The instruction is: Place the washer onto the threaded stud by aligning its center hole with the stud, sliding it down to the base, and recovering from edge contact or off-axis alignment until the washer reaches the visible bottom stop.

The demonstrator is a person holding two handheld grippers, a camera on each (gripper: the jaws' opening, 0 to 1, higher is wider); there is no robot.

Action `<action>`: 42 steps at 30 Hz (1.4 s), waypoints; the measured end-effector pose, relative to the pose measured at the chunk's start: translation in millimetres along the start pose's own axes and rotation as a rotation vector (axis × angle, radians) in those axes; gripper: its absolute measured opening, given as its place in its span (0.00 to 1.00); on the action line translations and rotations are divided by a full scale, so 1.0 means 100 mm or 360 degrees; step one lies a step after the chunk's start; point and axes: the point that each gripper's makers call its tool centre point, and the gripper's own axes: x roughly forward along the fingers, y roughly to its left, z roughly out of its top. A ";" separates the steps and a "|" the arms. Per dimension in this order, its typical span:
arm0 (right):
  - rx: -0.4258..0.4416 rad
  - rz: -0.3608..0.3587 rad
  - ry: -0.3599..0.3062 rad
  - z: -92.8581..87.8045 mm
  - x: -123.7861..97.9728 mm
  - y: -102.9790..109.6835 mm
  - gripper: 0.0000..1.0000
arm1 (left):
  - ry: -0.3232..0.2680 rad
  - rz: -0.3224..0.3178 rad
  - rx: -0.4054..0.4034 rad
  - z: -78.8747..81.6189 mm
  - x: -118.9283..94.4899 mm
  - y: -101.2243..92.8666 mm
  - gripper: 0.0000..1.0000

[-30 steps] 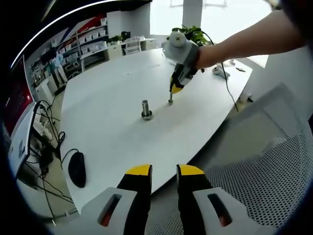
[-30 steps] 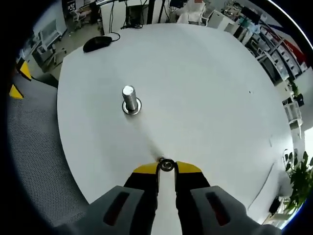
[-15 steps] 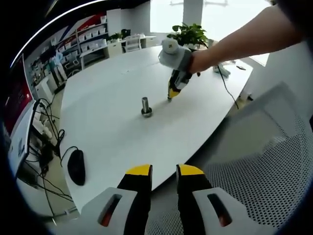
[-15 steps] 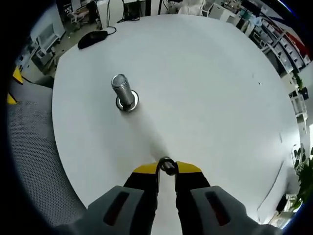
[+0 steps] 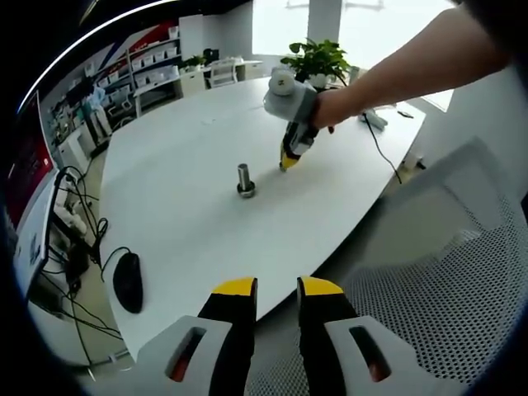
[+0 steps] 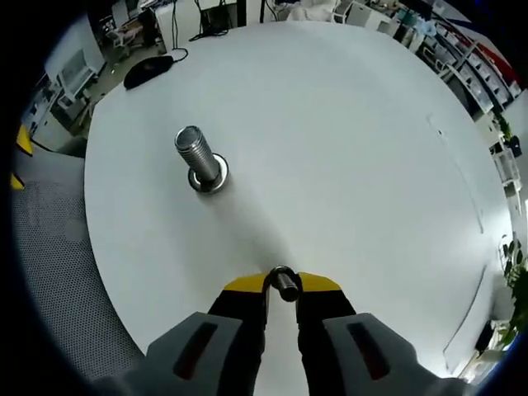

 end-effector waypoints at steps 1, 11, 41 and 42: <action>-0.0002 -0.0005 0.0002 0.00 0.00 -0.01 0.16 | 0.0001 0.0001 0.0000 0.00 0.00 0.00 0.17; -0.0020 -0.0042 -0.0002 -0.07 -0.08 -0.04 0.25 | -0.0019 -0.0016 0.0005 0.03 -0.02 -0.02 0.17; 0.0493 -0.0242 -0.0885 -0.45 -1.78 0.53 0.30 | -0.0081 -0.0011 -0.0030 0.08 0.02 0.02 0.19; 0.0513 -0.0233 -0.0904 -0.45 -1.84 0.55 0.31 | -0.0086 -0.0005 -0.0037 0.08 0.00 0.01 0.19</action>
